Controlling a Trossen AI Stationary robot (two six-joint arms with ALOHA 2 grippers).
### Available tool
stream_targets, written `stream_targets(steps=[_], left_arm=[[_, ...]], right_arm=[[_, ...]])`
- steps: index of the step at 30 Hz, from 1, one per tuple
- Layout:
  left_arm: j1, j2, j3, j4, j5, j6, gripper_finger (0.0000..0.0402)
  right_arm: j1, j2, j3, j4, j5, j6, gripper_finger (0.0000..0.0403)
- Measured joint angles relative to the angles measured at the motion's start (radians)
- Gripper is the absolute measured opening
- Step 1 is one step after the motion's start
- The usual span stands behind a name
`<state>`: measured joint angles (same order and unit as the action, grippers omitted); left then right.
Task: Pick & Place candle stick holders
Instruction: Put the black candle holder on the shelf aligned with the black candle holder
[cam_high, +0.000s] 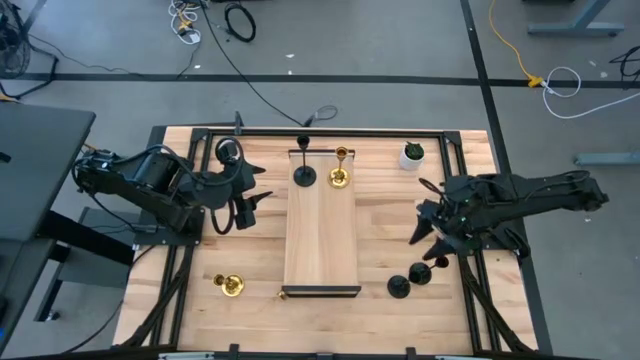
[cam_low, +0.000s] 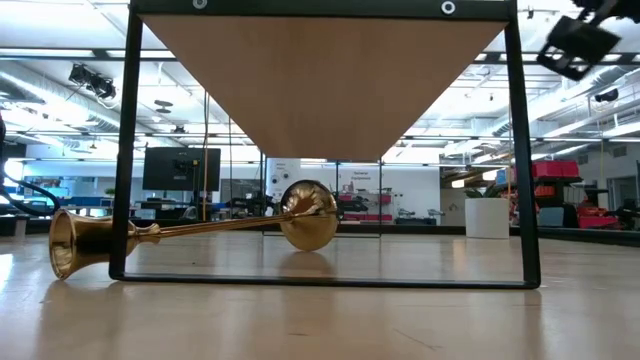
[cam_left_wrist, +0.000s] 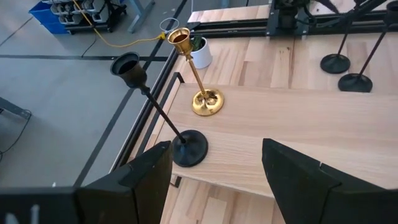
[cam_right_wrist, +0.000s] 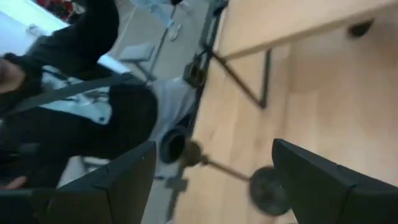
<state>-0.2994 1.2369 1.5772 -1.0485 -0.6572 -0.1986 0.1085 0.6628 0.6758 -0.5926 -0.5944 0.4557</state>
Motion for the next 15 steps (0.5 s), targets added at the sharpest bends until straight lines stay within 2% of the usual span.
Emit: stream_targets(steps=[3,5,11,15], left_arm=[[0.000,0.000,0.000,0.000,0.000,-0.004,0.0248],[0.000,0.000,0.000,0.001,0.000,-0.008,0.0248],[0.000,0.000,0.000,0.003,0.000,-0.026,0.0248],[0.000,0.000,0.000,0.004,0.000,-0.035,0.0248]], right_arm=[[0.024,-0.014,0.000,0.002,-0.072,0.038,0.0316],[0.042,-0.032,0.000,-0.012,-0.070,0.052,0.0316],[0.091,-0.162,0.000,-0.158,0.062,0.068,0.0316],[0.111,-0.272,0.000,-0.186,0.144,0.063,0.0316]])
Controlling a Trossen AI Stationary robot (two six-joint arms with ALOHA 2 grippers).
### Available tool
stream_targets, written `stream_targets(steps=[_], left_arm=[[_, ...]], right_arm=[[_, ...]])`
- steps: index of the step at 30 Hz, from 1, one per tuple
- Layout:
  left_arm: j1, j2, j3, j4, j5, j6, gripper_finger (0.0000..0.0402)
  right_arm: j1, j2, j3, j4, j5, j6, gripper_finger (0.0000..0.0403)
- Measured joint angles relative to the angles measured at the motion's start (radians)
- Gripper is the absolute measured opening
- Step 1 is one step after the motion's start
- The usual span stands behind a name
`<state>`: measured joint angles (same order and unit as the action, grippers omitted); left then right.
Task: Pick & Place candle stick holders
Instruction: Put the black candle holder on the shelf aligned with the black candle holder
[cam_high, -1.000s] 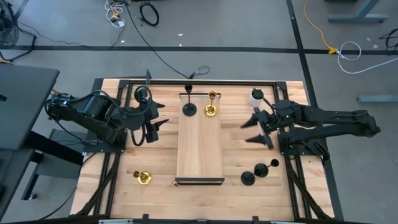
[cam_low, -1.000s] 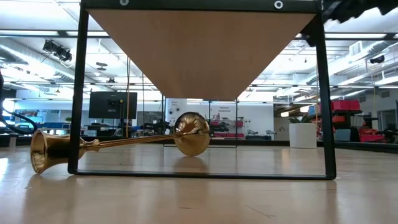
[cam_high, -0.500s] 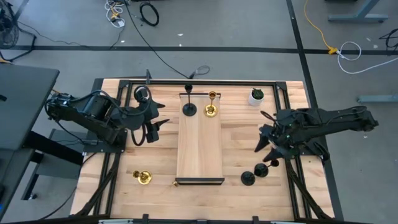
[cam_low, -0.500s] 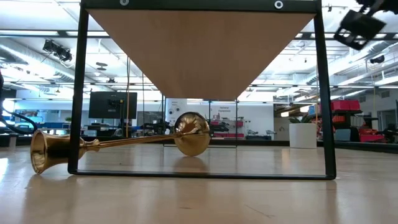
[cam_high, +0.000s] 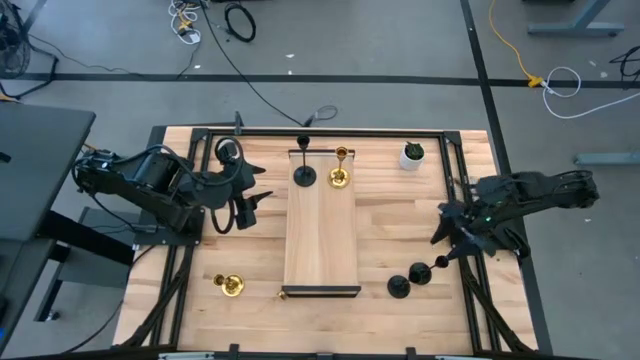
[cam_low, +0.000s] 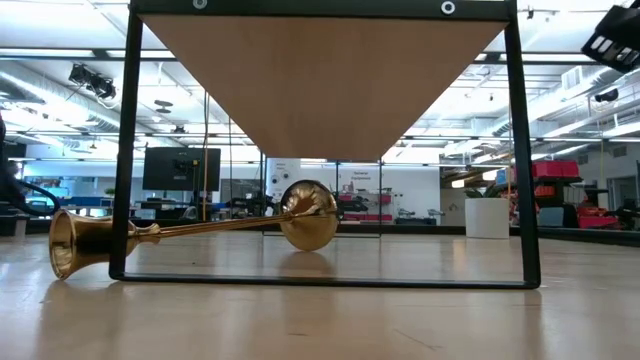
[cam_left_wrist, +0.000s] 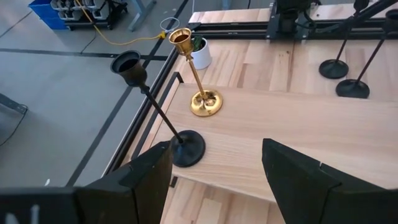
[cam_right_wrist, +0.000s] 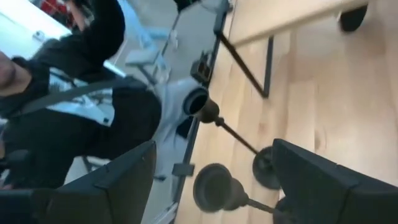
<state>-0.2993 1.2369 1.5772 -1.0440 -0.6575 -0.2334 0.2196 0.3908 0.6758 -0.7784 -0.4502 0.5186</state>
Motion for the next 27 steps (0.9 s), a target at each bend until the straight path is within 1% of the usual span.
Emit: stream_targets(steps=[4,6,8,14,16,18,20,27], left_arm=[[0.000,0.000,0.000,0.000,0.000,-0.019,0.0248],[0.000,0.000,0.000,0.001,0.000,-0.020,0.0248],[0.000,0.000,0.000,0.001,-0.001,-0.024,0.0248],[0.000,0.000,0.000,0.013,-0.017,-0.025,0.0248],[0.000,0.000,0.000,0.025,-0.021,-0.025,0.0248],[0.000,0.000,0.000,0.042,-0.023,-0.020,0.0248],[0.000,0.000,0.000,0.049,-0.024,-0.014,0.0248],[0.000,0.000,0.000,0.051,-0.038,-0.016,0.0248]], right_arm=[[0.016,-0.090,0.000,-0.031,0.056,0.006,0.0316],[0.018,-0.121,0.000,-0.074,0.085,0.001,0.0316],[0.018,-0.141,-0.005,-0.079,0.100,0.000,0.0316],[0.018,-0.202,-0.111,-0.045,0.056,0.004,0.0316],[0.018,-0.221,-0.164,0.004,0.042,0.024,0.0316],[0.018,-0.235,-0.209,0.070,-0.015,0.029,0.0316],[0.018,-0.243,-0.231,0.084,-0.061,0.027,0.0316],[0.018,-0.265,-0.277,0.077,-0.066,0.024,0.0316]])
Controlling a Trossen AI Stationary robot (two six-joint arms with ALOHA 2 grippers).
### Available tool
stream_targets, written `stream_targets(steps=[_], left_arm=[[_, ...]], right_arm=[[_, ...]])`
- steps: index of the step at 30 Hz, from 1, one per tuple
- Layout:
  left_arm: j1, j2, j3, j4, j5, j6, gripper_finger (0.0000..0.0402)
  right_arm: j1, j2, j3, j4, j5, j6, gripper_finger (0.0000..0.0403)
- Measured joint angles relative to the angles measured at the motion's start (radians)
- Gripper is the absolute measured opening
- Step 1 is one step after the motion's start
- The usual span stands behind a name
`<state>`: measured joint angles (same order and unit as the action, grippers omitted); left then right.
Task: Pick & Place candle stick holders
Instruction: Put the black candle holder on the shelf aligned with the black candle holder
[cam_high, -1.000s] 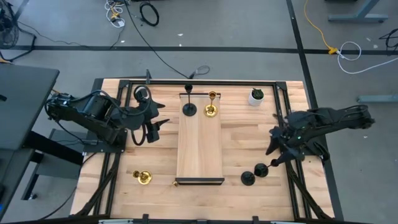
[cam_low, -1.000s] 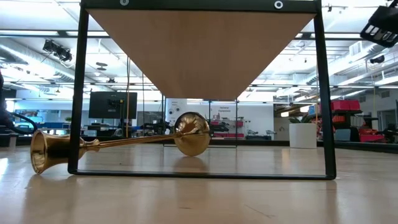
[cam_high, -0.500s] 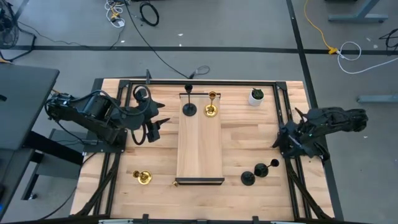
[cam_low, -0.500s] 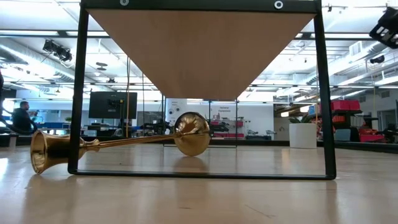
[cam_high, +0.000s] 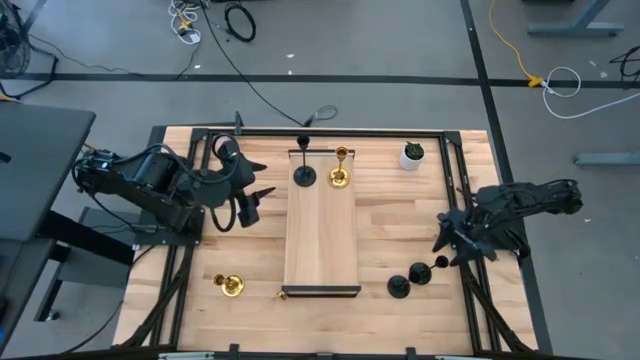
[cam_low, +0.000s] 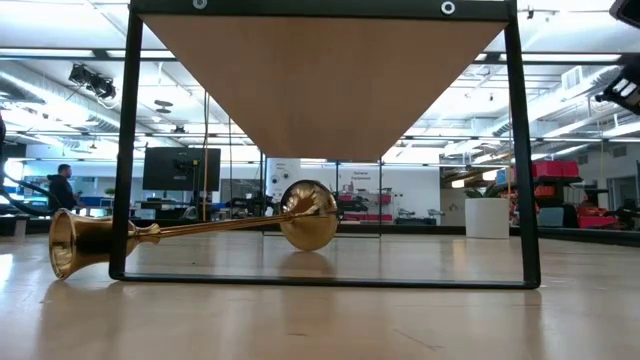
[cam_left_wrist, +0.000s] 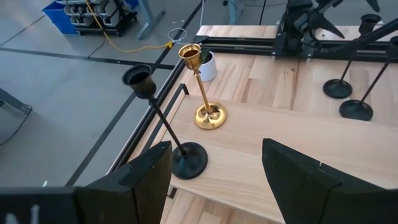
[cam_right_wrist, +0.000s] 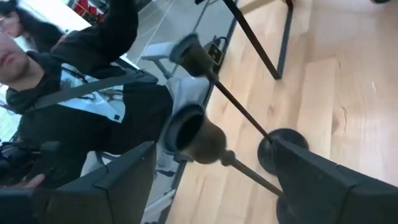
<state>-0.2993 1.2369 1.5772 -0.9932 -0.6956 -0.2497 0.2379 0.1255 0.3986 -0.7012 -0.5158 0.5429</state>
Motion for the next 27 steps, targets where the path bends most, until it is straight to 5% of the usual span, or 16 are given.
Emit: stream_targets(steps=[27], left_arm=[[0.000,0.000,0.000,0.002,0.000,0.001,0.0248]], right_arm=[[0.000,0.001,-0.137,0.039,-0.016,0.081,0.0316]])
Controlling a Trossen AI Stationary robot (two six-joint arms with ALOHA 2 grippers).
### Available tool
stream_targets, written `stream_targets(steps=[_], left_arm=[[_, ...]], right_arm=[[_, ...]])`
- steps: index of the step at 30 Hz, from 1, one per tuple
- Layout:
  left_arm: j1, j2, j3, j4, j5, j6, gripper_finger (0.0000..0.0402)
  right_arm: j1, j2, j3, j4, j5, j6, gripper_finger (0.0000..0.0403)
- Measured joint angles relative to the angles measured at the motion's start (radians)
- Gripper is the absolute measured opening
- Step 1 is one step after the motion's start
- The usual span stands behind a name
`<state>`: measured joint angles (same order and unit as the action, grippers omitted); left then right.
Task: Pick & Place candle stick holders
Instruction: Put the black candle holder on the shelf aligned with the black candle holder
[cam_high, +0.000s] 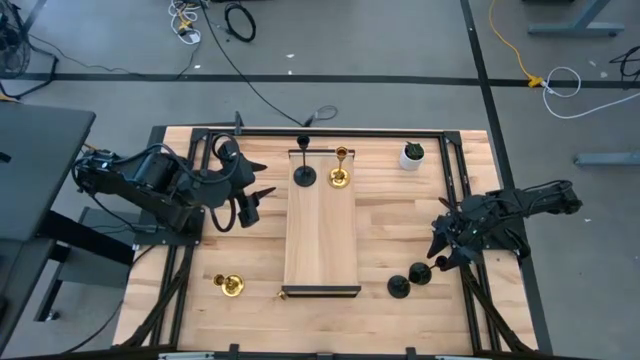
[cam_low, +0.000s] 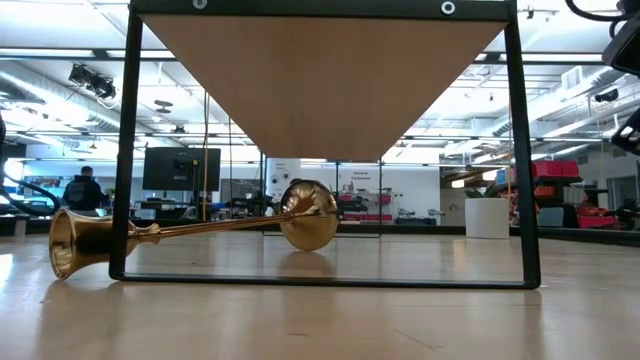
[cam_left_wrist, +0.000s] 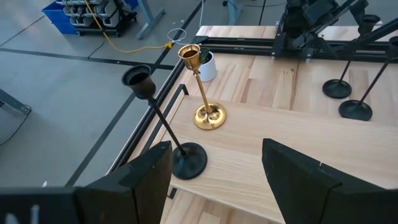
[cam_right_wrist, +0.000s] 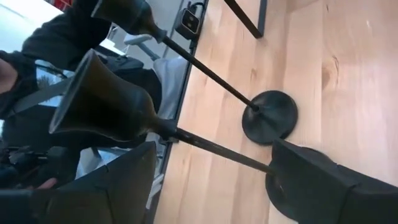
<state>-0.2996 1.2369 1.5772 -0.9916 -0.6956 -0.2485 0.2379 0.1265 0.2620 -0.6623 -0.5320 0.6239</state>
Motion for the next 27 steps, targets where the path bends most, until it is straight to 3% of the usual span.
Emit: stream_targets(steps=[27], left_arm=[[0.000,0.000,0.000,-0.001,0.000,0.006,0.0248]], right_arm=[[0.000,0.047,-0.016,0.095,0.120,-0.022,0.0316]])
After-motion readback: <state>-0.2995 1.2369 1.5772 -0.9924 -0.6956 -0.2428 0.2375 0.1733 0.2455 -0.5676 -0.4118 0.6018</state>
